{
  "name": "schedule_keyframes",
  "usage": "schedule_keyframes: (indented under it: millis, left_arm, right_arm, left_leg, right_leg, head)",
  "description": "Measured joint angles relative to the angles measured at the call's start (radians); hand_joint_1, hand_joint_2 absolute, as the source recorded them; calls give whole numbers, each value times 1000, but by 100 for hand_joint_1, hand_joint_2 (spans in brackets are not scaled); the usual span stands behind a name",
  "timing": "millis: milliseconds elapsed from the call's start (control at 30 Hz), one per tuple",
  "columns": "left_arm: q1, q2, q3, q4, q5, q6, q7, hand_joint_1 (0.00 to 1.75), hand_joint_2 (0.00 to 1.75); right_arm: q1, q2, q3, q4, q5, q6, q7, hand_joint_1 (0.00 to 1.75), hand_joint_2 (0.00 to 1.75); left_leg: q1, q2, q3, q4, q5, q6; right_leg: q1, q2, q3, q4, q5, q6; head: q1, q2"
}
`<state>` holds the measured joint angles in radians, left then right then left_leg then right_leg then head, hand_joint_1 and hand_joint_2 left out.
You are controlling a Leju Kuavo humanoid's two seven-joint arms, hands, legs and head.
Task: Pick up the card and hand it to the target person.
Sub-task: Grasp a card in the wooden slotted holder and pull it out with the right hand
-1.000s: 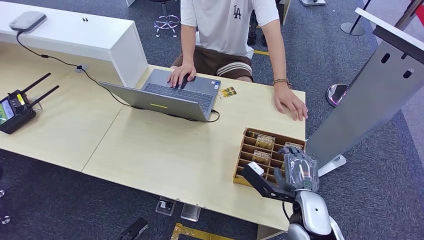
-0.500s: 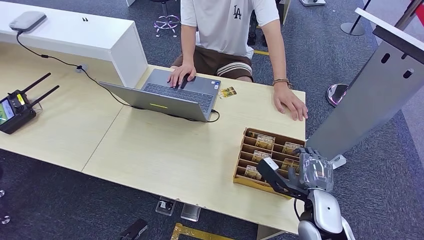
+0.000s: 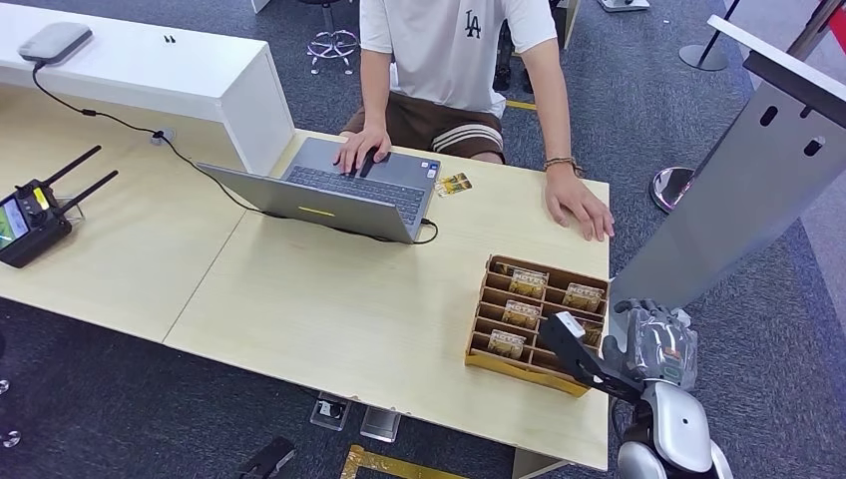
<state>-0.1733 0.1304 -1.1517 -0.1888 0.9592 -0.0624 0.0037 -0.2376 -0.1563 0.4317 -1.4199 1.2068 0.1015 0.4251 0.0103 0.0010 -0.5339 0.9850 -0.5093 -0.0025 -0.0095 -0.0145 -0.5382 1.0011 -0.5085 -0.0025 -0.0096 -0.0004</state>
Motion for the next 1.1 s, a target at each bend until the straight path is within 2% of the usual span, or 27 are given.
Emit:
schedule_keyframes:
  millis: [733,1100]
  left_arm:
    - [-2,0,0,0,-8,-4,0,0,0]
    - [-6,0,0,0,-12,-5,7,0,0]
  right_arm:
    - [4,30,19,-19,-24,12,-35,89,175]
    - [2,30,26,6,-52,4,-34,82,175]
  left_leg:
    - [0,0,0,0,0,0]
    - [0,0,0,0,0,0]
  right_leg:
    - [0,0,0,0,0,0]
    - [0,0,0,0,0,0]
  head:
    - [0,0]
    - [0,0]
